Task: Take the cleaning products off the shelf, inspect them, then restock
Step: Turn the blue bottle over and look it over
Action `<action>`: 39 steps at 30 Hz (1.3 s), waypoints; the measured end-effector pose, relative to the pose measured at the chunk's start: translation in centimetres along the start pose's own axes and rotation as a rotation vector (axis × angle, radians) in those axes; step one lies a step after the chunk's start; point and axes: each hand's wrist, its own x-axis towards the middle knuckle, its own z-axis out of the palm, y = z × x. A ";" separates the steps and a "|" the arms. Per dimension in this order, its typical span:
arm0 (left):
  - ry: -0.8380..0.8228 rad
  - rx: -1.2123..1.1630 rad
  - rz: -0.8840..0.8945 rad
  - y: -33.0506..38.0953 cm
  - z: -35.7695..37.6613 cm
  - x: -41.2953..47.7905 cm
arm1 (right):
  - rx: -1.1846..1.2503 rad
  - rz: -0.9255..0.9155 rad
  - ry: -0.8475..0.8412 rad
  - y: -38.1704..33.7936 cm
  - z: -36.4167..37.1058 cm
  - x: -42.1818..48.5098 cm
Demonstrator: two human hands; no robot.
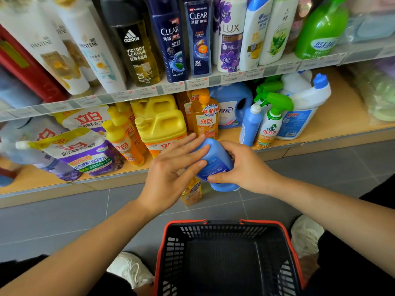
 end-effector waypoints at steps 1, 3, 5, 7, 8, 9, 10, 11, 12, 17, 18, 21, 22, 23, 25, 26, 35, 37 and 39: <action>0.041 0.011 0.011 0.0 0.0 -0.1 | 0.020 0.007 0.007 0.1 0.0 -0.1; 0.140 0.021 -0.015 -0.1 -0.1 -0.1 | 0.068 0.025 0.016 0.2 0.0 -0.2; 0.213 -0.029 -0.132 0.0 -0.2 0.1 | 0.098 0.038 0.023 0.3 0.0 -0.2; 0.213 -0.170 -0.324 0.1 -0.4 0.4 | 0.109 0.037 0.029 0.3 -0.1 -0.2; 0.190 -0.245 -0.408 -0.1 -0.4 0.5 | 0.119 0.035 0.033 0.3 -0.2 -0.2; 0.167 -0.303 -0.453 -0.4 -0.4 0.6 | 0.129 0.035 0.036 0.2 -0.2 -0.2; 0.153 -0.343 -0.462 -0.7 -0.4 0.6 | 0.135 0.034 0.040 0.2 -0.2 -0.2; 0.144 -0.378 -0.452 -1.0 -0.3 0.5 | 0.138 0.034 0.046 0.3 -0.3 -0.2; 0.143 -0.411 -0.435 -1.1 -0.2 0.5 | 0.140 0.036 0.055 0.2 -0.5 -0.1; 0.140 -0.399 -0.324 -1.8 0.3 0.2 | 0.221 0.067 0.088 -0.1 -1.3 0.4; 0.115 -0.395 -0.354 -1.9 0.6 0.2 | 0.263 0.089 0.104 -0.2 -1.3 0.4; -0.053 -0.405 -0.490 -2.3 1.3 0.2 | 0.367 0.149 0.143 -0.5 -1.3 0.6; -0.134 -0.440 -0.530 -2.5 1.5 0.1 | 0.401 0.160 0.154 -0.5 -1.4 0.6; -0.213 -0.474 -0.555 -2.6 1.8 -0.2 | 0.435 0.170 0.168 -0.5 -1.4 0.7; -0.324 -0.481 -0.595 -3.1 2.4 -0.8 | 0.511 0.191 0.198 -0.5 -1.4 0.6; -0.352 -0.492 -0.623 -3.2 2.7 -1.2 | 0.553 0.208 0.206 -0.5 -1.4 0.6; -0.073 -0.628 -0.740 -4.2 3.1 -1.7 | 0.583 0.316 0.272 1.0 -2.9 1.4; -0.007 -0.510 -0.687 -4.7 2.6 -1.1 | 0.357 0.360 0.240 2.3 -3.7 1.8; 0.018 -0.339 -0.588 -5.3 2.4 -0.4 | 0.055 0.402 0.217 3.8 -4.7 2.4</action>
